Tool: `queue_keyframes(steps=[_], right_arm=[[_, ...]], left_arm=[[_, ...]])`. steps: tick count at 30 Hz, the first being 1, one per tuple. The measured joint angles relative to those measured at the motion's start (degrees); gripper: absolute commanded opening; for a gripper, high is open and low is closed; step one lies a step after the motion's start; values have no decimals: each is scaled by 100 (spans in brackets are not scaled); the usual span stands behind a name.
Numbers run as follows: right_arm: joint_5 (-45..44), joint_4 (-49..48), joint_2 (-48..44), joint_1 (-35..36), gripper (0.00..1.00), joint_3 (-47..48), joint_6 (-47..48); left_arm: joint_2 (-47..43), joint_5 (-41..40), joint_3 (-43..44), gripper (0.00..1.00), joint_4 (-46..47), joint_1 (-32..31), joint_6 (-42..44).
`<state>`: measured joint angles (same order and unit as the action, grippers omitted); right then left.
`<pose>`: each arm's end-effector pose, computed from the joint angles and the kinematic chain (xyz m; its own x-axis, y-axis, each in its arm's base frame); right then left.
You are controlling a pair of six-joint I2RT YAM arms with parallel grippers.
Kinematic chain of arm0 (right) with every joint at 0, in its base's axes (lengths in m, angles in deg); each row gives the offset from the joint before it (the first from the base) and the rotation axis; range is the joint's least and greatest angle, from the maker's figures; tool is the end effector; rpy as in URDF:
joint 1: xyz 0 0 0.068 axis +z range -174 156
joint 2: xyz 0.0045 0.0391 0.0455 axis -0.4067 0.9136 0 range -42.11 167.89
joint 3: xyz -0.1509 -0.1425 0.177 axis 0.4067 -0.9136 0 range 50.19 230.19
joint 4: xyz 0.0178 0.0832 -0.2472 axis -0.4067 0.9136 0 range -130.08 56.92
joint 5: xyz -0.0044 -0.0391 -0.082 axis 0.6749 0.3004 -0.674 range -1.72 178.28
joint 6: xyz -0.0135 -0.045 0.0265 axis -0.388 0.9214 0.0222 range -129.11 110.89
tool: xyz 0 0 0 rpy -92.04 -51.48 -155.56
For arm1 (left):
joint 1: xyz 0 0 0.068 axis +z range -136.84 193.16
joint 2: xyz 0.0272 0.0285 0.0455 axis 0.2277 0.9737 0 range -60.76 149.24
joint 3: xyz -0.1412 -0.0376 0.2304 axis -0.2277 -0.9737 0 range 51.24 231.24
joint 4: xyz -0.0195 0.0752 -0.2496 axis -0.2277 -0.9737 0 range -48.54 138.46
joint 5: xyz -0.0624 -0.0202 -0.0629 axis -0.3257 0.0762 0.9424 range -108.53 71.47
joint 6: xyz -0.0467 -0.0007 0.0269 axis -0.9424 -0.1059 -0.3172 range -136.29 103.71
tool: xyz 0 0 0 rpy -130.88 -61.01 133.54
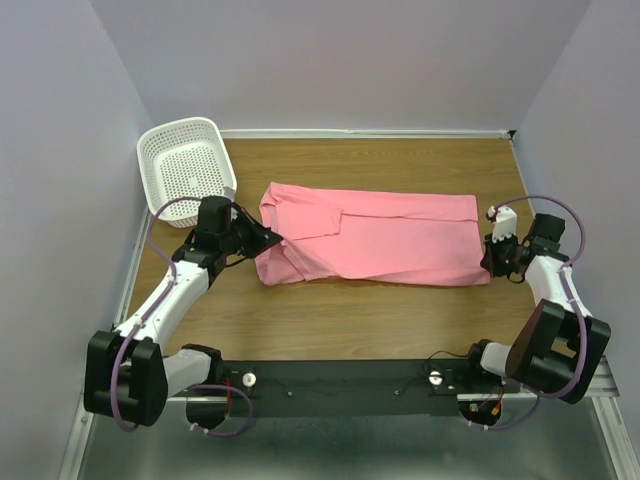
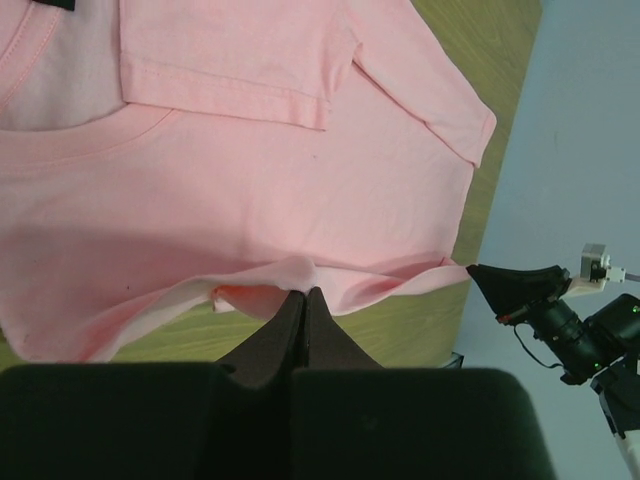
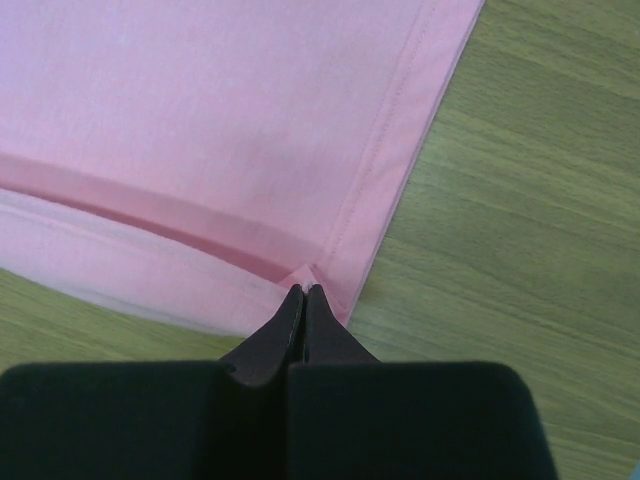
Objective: Fold and stack the t-shirts
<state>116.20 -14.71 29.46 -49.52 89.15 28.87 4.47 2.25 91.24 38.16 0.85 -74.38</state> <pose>0.2158 -0.0847 0.1930 -0.6994 -0.2685 -0.6624 -0.3472 0.9377 -0.0135 0.2355 -0.0642 0.2408 -0.7088 -0.6576 -0.2553 -0.2274 0.5556 -0.7998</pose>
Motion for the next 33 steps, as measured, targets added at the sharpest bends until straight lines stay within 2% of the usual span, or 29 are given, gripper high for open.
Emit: queue_keyframes(steps=[33], right_arm=[[304, -1075, 1209, -9, 1, 378, -509]], left_arm=[[1054, 337, 739, 0, 514, 188, 256]])
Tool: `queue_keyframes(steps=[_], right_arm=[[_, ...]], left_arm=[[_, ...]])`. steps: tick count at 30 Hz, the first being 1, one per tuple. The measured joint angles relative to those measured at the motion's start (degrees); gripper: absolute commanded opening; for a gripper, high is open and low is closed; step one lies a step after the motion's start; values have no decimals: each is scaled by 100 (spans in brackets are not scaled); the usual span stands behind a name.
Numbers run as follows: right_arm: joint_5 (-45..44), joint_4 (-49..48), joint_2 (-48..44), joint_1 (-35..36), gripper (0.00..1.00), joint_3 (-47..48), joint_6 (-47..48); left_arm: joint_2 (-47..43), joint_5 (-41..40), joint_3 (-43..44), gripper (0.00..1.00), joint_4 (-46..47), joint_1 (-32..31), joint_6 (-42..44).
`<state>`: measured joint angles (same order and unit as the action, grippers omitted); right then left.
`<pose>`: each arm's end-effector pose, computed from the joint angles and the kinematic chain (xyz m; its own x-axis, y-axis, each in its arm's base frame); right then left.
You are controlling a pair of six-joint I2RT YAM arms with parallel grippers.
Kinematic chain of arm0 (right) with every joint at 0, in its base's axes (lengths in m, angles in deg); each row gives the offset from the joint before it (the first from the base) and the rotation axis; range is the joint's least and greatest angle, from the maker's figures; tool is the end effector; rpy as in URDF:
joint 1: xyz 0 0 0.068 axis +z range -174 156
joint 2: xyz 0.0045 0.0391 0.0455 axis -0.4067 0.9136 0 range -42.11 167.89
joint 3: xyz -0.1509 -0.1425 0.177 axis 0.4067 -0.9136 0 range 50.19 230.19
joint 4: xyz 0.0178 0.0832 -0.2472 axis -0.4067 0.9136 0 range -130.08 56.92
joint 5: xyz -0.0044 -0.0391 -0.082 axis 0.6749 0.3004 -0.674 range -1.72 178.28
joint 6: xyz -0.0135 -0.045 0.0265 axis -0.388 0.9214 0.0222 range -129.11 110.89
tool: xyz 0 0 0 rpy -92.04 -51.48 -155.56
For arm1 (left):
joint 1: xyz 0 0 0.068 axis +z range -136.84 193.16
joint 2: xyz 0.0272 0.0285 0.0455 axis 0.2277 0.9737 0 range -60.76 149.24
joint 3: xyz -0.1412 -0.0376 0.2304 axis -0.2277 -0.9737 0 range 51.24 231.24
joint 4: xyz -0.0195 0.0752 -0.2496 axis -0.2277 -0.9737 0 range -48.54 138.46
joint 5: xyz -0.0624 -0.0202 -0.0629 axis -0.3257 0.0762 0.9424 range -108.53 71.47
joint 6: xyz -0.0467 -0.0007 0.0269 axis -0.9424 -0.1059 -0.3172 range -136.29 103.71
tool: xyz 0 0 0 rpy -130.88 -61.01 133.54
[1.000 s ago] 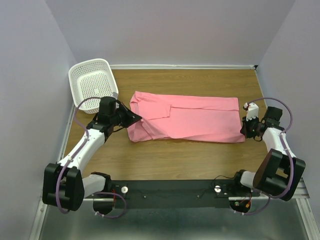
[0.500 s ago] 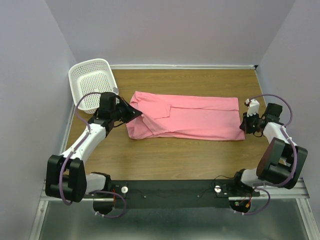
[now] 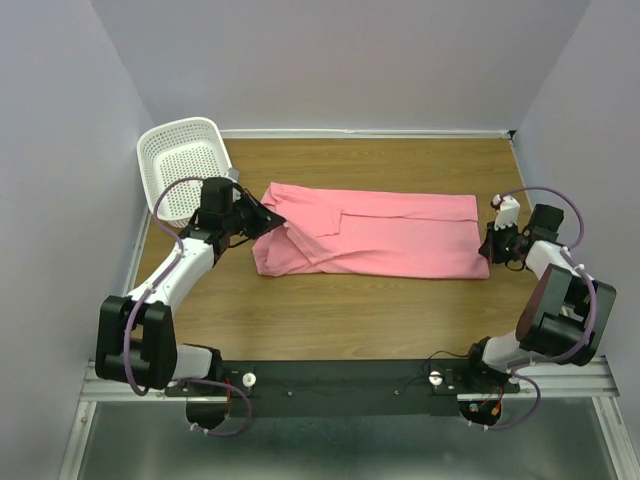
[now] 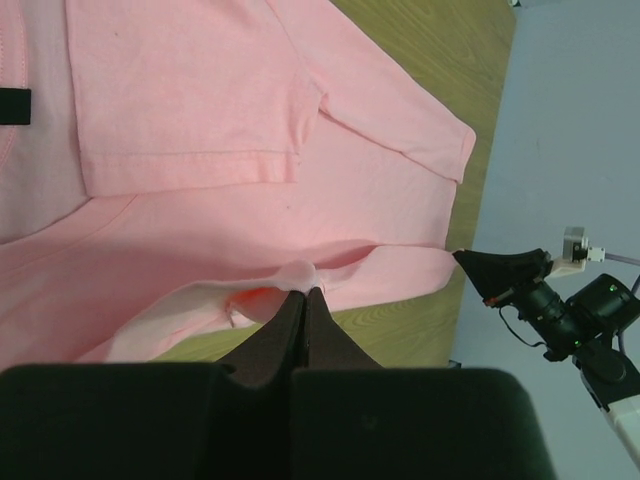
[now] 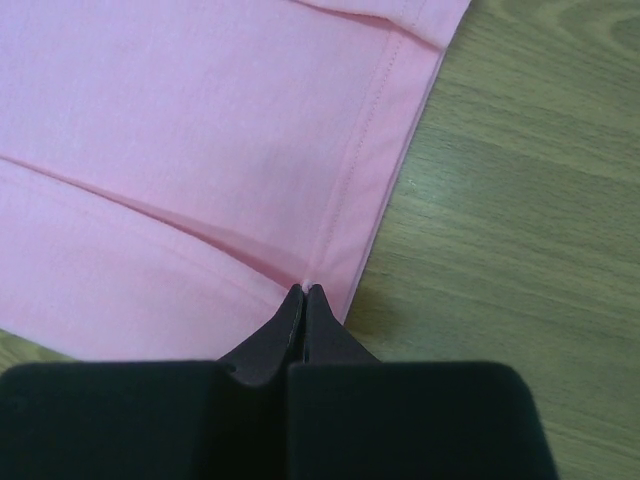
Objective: Fold and stack the t-shirts
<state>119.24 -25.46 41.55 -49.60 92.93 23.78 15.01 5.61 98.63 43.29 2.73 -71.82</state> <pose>0.2554 -0.1022 0.1745 -0.6830 -0.1890 -0.7056 -0.3129 0.9485 0.0488 0.2805 -0.0664 0.2470 -0.7202 -0.6323 -0.2855 -0.1648 0.5556 -0.8149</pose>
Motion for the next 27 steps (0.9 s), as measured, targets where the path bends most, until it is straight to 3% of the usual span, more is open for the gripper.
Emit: queue_keyframes(steps=[27], right_arm=[[24, -212, 317, 0, 4, 127, -142]], left_arm=[[258, 105, 269, 0, 33, 101, 138]])
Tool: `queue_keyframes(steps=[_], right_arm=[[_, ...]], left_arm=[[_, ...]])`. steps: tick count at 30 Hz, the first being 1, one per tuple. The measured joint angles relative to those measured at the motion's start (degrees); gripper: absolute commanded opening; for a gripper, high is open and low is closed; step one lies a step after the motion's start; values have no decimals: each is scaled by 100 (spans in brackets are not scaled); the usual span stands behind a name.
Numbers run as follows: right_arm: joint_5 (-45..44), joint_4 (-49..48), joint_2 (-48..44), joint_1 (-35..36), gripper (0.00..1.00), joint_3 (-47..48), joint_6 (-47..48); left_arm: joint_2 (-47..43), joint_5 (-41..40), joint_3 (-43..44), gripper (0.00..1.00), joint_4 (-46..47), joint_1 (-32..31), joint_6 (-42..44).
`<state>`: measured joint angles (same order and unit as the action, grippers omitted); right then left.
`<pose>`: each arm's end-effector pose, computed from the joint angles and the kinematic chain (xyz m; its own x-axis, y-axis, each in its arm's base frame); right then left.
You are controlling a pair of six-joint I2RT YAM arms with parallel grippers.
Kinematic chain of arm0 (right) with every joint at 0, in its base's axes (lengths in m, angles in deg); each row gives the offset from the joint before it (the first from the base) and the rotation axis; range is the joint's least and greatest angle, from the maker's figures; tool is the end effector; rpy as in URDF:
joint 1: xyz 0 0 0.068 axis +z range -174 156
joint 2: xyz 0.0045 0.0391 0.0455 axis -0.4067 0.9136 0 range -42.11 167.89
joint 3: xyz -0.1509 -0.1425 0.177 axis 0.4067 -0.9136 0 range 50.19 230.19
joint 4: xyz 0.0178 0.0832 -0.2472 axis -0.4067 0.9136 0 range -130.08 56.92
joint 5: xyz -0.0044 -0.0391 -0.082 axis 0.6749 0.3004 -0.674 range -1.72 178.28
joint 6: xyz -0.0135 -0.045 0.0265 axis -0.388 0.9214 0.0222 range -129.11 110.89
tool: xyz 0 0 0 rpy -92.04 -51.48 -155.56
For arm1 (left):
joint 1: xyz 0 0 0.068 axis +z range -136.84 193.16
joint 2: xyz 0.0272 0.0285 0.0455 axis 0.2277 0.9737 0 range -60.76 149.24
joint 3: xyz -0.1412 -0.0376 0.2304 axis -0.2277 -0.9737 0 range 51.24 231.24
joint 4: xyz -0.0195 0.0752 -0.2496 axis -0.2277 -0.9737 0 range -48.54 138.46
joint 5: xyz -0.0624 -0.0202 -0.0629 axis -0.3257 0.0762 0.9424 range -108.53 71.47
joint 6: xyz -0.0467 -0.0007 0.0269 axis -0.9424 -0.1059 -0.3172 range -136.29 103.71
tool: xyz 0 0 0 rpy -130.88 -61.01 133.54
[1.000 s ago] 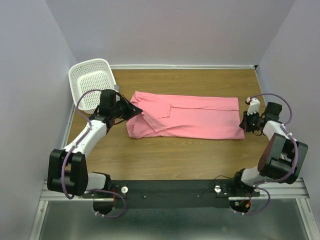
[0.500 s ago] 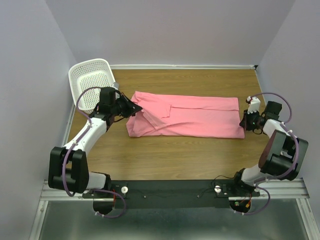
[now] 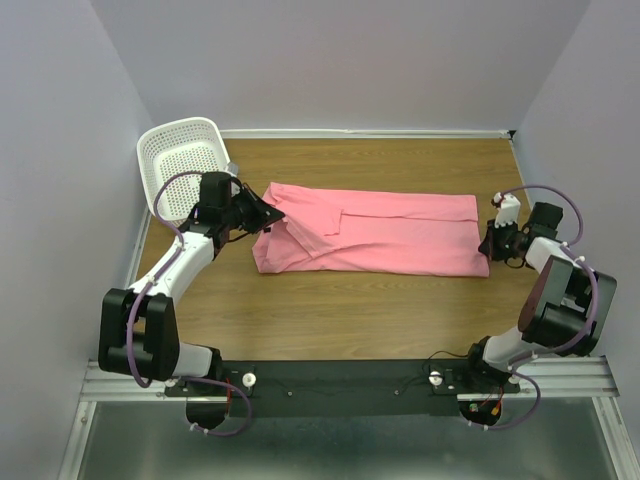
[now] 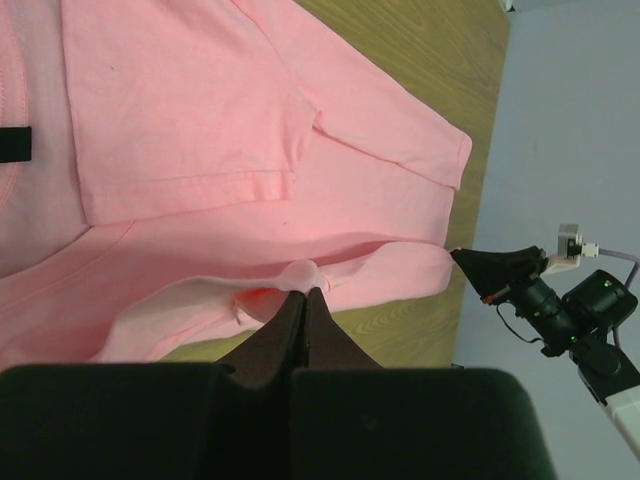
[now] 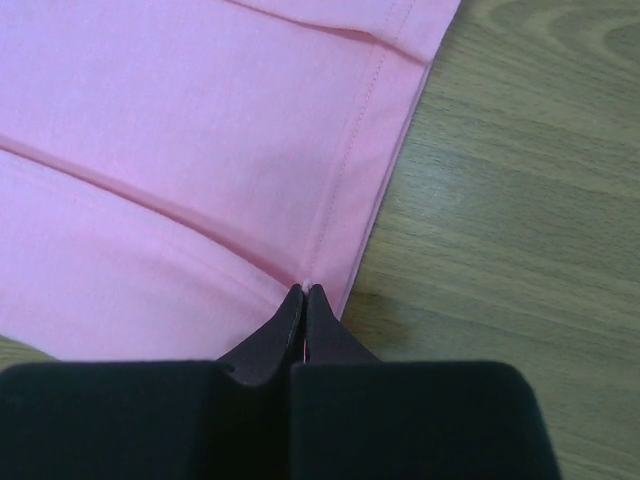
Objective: Fold and stack the t-shirts
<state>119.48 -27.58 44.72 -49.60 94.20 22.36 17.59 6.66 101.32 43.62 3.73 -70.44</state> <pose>0.2653 -0.1068 0.1686 -0.6866 -0.1660 -0.7078 -0.2985 0.9521 0.0662 0.2933 -0.0640 0.2509 -0.7208 -0.6237 -0.3023 -0.1439 0.5613 -0.8150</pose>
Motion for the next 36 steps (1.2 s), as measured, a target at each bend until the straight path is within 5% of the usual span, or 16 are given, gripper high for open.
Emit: queue_keyframes(steps=[14, 17, 22, 27, 36], right_arm=[[13, -7, 186, 0, 4, 225, -24], [20, -20, 262, 0, 9, 304, -57], [37, -46, 363, 0, 35, 356, -96], [33, -50, 376, 0, 49, 396, -164], [13, -52, -85, 0, 54, 437, -299]], left_arm=[[-2, 0, 0, 0, 0, 0, 17], [-2, 0, 0, 0, 0, 4, 17], [-2, 0, 0, 0, 0, 9, 20], [-2, 0, 0, 0, 0, 11, 20], [-2, 0, 0, 0, 0, 11, 17]])
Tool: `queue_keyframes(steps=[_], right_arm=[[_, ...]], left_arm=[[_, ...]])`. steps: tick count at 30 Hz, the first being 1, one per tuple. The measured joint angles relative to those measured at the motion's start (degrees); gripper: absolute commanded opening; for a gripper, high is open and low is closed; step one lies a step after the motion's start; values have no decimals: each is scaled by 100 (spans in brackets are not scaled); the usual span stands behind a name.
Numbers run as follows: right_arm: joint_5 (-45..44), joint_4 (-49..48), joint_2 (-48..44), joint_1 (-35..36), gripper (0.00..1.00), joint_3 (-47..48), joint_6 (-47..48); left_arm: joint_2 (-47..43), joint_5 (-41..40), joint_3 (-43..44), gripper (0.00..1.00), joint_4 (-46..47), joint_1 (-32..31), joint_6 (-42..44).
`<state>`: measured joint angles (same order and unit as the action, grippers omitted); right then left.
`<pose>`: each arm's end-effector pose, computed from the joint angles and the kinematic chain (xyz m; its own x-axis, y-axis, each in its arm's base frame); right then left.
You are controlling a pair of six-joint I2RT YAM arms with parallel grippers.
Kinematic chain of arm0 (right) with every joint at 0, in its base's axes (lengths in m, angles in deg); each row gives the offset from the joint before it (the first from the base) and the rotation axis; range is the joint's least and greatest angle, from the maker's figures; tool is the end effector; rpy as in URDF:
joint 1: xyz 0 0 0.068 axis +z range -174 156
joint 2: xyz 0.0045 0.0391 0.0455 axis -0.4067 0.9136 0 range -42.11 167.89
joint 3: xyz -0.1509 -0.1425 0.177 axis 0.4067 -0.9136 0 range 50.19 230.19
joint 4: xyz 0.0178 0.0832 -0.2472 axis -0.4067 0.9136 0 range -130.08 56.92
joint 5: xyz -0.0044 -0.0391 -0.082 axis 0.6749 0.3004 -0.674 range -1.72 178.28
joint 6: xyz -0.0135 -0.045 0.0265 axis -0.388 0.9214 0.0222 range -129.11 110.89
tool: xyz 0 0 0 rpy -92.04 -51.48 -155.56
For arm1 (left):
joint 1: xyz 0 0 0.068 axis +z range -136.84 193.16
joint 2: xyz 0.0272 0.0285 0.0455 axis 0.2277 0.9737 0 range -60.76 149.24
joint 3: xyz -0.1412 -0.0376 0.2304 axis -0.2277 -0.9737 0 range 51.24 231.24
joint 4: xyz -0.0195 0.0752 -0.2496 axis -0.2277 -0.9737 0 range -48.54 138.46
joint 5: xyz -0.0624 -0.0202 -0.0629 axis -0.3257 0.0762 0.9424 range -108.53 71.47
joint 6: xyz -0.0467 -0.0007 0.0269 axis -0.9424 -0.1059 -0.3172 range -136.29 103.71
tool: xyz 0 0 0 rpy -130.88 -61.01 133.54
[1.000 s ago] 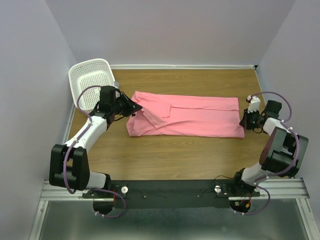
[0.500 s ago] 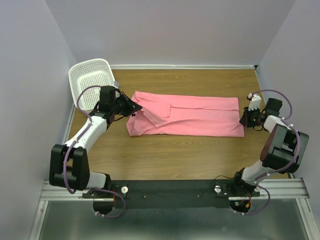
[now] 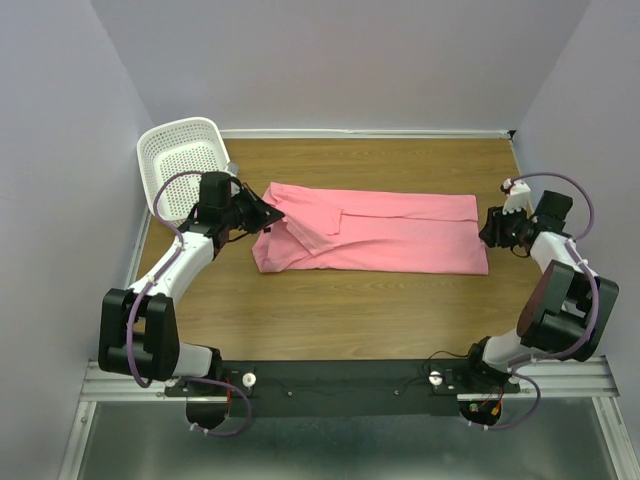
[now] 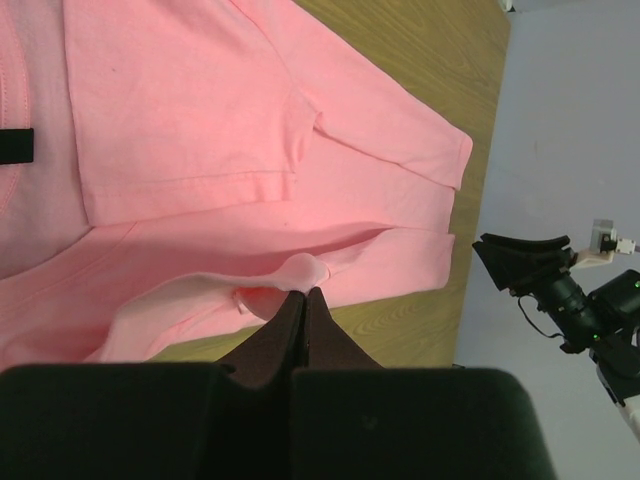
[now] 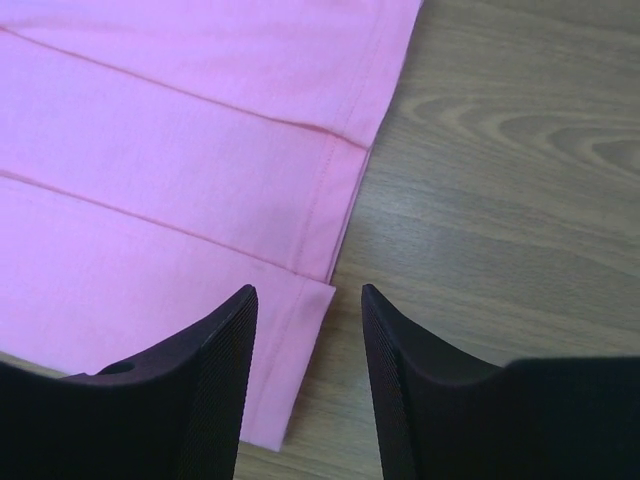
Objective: Fold and stack the t-shirts
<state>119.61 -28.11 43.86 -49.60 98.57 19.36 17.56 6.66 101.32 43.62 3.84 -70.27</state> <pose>0.2785 -0.1130 0.1954 -0.6342 -0.1475 -0.7590 -0.2700 0.9621 0.0386 0.2933 -0.0634 0.2511 -0.7199 -0.6235 -0.3050 -0.1424 0.5628 -0.8143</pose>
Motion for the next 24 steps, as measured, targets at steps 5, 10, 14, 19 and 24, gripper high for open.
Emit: queue_keyframes(steps=[5, 10, 14, 19, 24], right_arm=[[2, -20, -177, -2, 55, 0, -24], [2, -22, -201, -13, 55, 0, -42], [4, -24, -203, -50, 56, 0, -42], [9, -24, -203, -66, 56, 0, -42], [9, -28, -201, -72, 56, -2, -42]], left_arm=[[0, 0, 0, 0, 0, 0, 2], [13, -2, 4, 0, -2, 0, 4], [214, -2, 160, 0, -42, 0, 52], [645, 0, 595, 0, -125, 0, 195], [964, 2, 955, 0, -164, -7, 358]])
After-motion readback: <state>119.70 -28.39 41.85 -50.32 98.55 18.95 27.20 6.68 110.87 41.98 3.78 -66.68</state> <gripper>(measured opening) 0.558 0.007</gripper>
